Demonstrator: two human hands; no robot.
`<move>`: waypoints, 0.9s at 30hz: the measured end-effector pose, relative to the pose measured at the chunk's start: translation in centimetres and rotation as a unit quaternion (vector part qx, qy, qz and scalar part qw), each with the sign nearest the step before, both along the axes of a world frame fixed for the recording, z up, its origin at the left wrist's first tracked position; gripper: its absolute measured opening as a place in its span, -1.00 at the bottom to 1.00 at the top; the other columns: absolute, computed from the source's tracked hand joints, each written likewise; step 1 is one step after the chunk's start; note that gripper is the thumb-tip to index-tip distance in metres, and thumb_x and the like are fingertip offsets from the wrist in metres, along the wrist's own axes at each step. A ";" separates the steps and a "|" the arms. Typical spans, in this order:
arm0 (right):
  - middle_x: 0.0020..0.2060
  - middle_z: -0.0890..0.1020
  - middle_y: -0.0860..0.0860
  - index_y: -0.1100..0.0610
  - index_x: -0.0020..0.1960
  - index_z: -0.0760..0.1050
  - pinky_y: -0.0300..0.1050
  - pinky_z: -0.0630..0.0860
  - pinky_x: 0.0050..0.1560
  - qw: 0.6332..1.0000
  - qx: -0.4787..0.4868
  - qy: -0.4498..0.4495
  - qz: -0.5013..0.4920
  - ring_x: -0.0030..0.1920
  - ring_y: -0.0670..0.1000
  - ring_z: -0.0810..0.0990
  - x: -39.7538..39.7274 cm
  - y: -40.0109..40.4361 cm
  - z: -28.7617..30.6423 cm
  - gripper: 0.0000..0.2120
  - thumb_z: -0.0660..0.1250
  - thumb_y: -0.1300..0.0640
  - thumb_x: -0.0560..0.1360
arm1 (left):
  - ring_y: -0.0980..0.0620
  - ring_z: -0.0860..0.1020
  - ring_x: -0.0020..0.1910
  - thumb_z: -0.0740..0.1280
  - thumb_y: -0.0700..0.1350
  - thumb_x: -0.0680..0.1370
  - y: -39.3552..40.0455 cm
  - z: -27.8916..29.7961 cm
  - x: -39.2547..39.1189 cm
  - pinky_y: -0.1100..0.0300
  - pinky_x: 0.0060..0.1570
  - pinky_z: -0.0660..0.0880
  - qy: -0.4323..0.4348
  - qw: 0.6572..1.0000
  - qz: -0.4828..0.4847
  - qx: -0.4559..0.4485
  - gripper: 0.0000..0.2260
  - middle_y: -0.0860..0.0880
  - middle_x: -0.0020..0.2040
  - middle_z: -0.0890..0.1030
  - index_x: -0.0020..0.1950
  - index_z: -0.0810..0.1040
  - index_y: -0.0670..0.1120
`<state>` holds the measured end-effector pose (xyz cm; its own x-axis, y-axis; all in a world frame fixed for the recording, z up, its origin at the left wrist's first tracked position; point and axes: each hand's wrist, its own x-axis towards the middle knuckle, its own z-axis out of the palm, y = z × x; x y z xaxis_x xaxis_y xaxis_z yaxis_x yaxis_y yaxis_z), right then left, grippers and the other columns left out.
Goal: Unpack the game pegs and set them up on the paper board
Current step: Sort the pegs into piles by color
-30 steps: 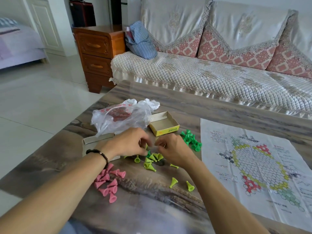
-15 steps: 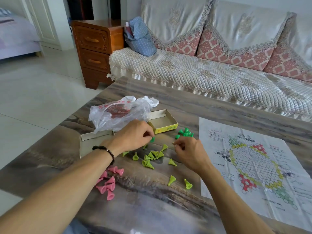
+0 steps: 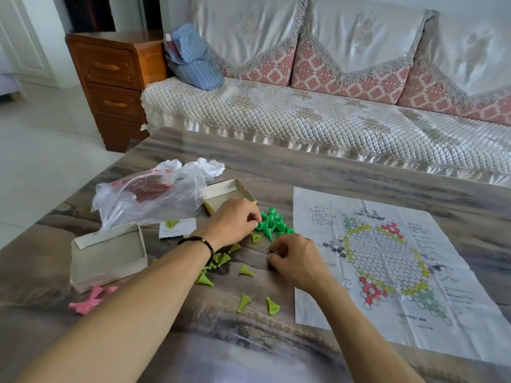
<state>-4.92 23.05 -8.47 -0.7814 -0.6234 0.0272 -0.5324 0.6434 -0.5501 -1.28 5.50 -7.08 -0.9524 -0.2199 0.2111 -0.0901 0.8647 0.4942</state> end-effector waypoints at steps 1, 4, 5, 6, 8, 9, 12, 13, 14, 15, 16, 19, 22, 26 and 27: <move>-0.26 0.57 -0.08 0.08 -0.07 0.62 -0.49 0.33 -0.35 1.000 -0.004 0.002 -0.001 -0.22 -0.10 0.51 0.0 0.0 -0.1 -0.89 0.37 0.16 0.40 | 0.04 0.62 -0.03 0.40 -0.18 0.51 -0.1 0.0 0.0 0.23 0.03 0.50 -0.002 1.000 0.002 -0.001 -0.87 -0.02 -0.01 0.70 0.02 0.71 -0.08; -0.26 0.59 -0.07 0.09 -0.08 0.62 -0.46 0.33 -0.33 1.000 -0.007 0.008 0.000 -0.20 -0.08 0.53 0.0 -0.2 -0.1 -0.88 0.37 0.17 0.40 | 0.02 0.63 -0.04 0.40 -0.20 0.51 -0.5 0.0 0.3 0.18 0.04 0.52 -0.018 1.000 0.006 0.001 -0.84 -0.05 -0.01 0.70 0.07 0.70 -0.10; -0.25 0.60 -0.06 0.10 -0.05 0.62 -0.42 0.35 -0.30 1.000 -0.010 0.011 0.002 -0.19 -0.07 0.55 0.0 -0.3 0.0 -0.86 0.37 0.18 0.40 | 0.01 0.63 -0.03 0.39 -0.21 0.52 -0.5 0.1 0.4 0.17 0.04 0.52 -0.023 1.000 0.004 0.000 -0.82 -0.06 -0.01 0.70 0.09 0.69 -0.11; -0.23 0.61 -0.05 0.11 -0.01 0.61 -0.37 0.37 -0.26 1.000 -0.015 0.016 0.003 -0.18 -0.06 0.55 0.0 -0.3 0.0 -0.83 0.36 0.18 0.41 | 0.01 0.63 -0.02 0.37 -0.21 0.53 -0.7 0.2 0.7 0.18 0.03 0.52 -0.023 1.000 0.000 -0.002 -0.81 -0.06 0.00 0.69 0.11 0.69 -0.11; -0.15 0.61 -0.01 0.14 0.06 0.60 -0.33 0.36 -0.18 0.999 -0.029 0.033 0.007 -0.16 -0.05 0.54 0.3 -0.8 0.2 -0.78 0.33 0.20 0.42 | 0.02 0.62 0.02 0.34 -0.18 0.55 -1.2 0.6 1.5 0.21 0.03 0.50 -0.019 1.000 -0.004 -0.016 -0.80 -0.03 0.06 0.68 0.14 0.67 -0.07; -0.10 0.61 0.02 0.15 0.09 0.59 -0.31 0.36 -0.15 0.998 -0.035 0.046 0.011 -0.14 -0.02 0.54 0.5 -1.2 0.2 -0.76 0.32 0.21 0.43 | 0.03 0.61 0.04 0.33 -0.16 0.56 -1.6 0.8 2.0 0.21 0.04 0.49 -0.019 0.999 -0.003 -0.028 -0.80 -0.01 0.09 0.67 0.15 0.66 -0.05; 0.02 0.56 0.10 0.16 0.14 0.58 -0.11 0.43 0.00 0.996 -0.027 0.075 0.026 -0.03 0.12 0.55 1.2 -2.7 0.1 -0.71 0.26 0.24 0.45 | 0.03 0.57 0.08 0.28 -0.14 0.59 -3.3 1.3 4.2 0.13 0.09 0.50 -0.037 0.997 0.007 -0.068 -0.78 0.03 0.13 0.65 0.17 0.64 0.00; 0.01 0.53 0.11 0.17 0.13 0.58 -0.06 0.45 0.02 0.996 -0.016 0.076 0.034 -0.01 0.15 0.54 1.4 -3.2 0.1 -0.71 0.24 0.25 0.45 | 0.04 0.56 0.09 0.26 -0.14 0.60 -3.9 1.3 5.0 0.11 0.08 0.50 -0.051 0.995 0.010 -0.083 -0.78 0.04 0.13 0.65 0.18 0.64 0.01; 0.00 0.50 0.11 0.17 0.09 0.57 -0.01 0.46 0.03 0.996 0.000 0.075 0.044 -0.01 0.17 0.52 1.7 -3.7 0.1 -0.74 0.21 0.25 0.46 | 0.05 0.55 0.10 0.25 -0.14 0.61 -4.5 1.3 5.9 0.12 0.07 0.49 -0.064 0.994 0.011 -0.093 -0.77 0.05 0.14 0.64 0.19 0.63 0.02; -0.01 0.48 0.10 0.17 0.03 0.56 0.01 0.47 0.01 0.996 0.017 0.075 0.052 -0.02 0.18 0.52 1.8 -4.1 0.2 -0.78 0.19 0.24 0.47 | 0.06 0.54 0.12 0.24 -0.16 0.61 -5.1 1.3 6.7 0.15 0.07 0.47 -0.073 0.993 0.013 -0.094 -0.76 0.06 0.15 0.63 0.19 0.63 0.02; -0.02 0.47 0.10 0.17 0.00 0.56 0.01 0.48 -0.02 0.995 0.033 0.074 0.059 -0.03 0.18 0.53 2.0 -4.4 0.2 -0.80 0.18 0.23 0.48 | 0.07 0.54 0.13 0.23 -0.18 0.61 -5.7 1.4 7.5 0.18 0.07 0.45 -0.076 0.993 0.019 -0.087 -0.75 0.06 0.15 0.63 0.20 0.63 0.01; -0.01 0.52 0.07 0.14 -0.02 0.62 -0.07 0.45 -0.05 0.995 0.032 0.063 0.069 -0.03 0.13 0.54 2.2 -4.8 0.5 -0.78 0.21 0.24 0.48 | 0.06 0.56 0.16 0.23 -0.24 0.59 -8.1 1.7 9.1 0.18 0.15 0.46 -0.064 0.994 0.061 -0.057 -0.73 0.04 0.16 0.64 0.20 0.63 -0.05; -0.06 0.57 0.06 0.16 -0.07 0.63 -0.08 0.47 -0.04 0.993 0.030 0.048 0.103 -0.05 0.08 0.55 2.4 -4.9 0.9 -0.76 0.20 0.30 0.43 | 0.00 0.59 0.13 0.26 -0.26 0.56 -10.0 1.4 10.0 0.09 0.12 0.51 -0.076 0.991 0.084 -0.078 -0.73 0.00 0.12 0.66 0.18 0.64 -0.05; -0.15 0.56 0.06 0.16 -0.13 0.50 0.00 0.48 -0.09 0.994 -0.029 0.051 0.088 -0.12 0.08 0.52 2.5 -6.0 0.6 -0.80 0.15 0.35 0.40 | -0.04 0.54 0.12 0.28 -0.26 0.53 -9.8 0.9 9.8 0.13 0.04 0.43 -0.106 0.985 0.070 -0.120 -0.70 -0.03 0.13 0.62 0.22 0.60 -0.03; -0.10 0.54 0.06 0.15 -0.06 0.49 0.02 0.47 -0.06 0.995 -0.033 0.057 0.081 -0.10 0.08 0.51 2.4 -6.4 0.5 -0.78 0.14 0.35 0.41 | -0.05 0.52 0.14 0.29 -0.27 0.53 -9.7 0.8 9.6 0.14 0.05 0.41 -0.108 0.984 0.070 -0.124 -0.68 -0.04 0.15 0.60 0.26 0.58 -0.04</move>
